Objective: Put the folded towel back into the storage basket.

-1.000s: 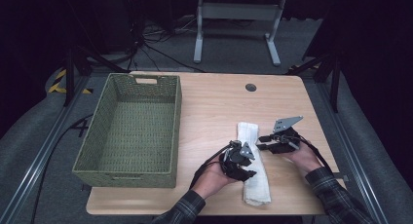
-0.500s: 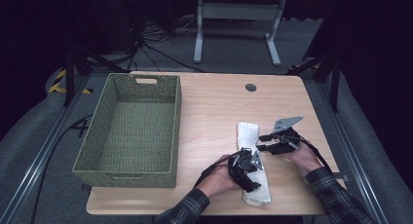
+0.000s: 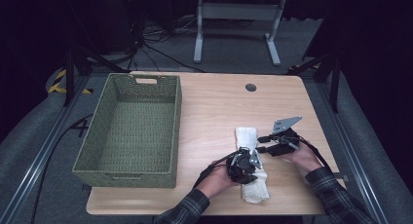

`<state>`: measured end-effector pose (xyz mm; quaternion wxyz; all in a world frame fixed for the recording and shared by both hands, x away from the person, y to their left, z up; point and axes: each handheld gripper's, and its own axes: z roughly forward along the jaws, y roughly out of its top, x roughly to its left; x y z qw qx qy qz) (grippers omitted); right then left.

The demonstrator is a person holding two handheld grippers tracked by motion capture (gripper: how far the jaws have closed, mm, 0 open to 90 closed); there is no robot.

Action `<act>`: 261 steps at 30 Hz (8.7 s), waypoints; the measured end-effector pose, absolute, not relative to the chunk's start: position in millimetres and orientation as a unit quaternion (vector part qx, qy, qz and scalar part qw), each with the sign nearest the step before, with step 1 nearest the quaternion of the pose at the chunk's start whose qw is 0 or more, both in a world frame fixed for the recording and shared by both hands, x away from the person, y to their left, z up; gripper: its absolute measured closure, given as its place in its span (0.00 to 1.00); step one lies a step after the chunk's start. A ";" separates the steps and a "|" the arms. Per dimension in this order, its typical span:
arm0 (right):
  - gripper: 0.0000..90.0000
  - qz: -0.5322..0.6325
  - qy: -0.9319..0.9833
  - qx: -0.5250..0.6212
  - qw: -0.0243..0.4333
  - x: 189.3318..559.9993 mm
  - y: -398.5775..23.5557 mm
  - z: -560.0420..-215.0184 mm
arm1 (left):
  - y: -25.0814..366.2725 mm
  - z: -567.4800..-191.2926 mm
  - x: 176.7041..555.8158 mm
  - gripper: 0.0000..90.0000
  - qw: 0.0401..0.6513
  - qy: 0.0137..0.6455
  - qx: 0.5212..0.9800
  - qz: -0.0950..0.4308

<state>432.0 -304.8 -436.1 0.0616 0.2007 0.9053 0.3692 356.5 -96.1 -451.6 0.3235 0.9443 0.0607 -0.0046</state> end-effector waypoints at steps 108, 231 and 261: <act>0.93 0.391 0.914 0.104 0.017 497.1 -188.4 -366.5 | 28.9 -333.3 371.7 0.92 0.395 0.099 0.913 -0.001; 0.53 0.425 0.896 0.112 0.068 545.3 -128.2 -313.3 | 90.7 -312.7 398.2 0.36 0.425 0.219 0.873 0.092; 0.39 0.414 0.888 0.183 0.083 495.2 -248.7 -367.4 | -13.7 -383.6 383.8 0.23 0.403 0.227 0.881 0.098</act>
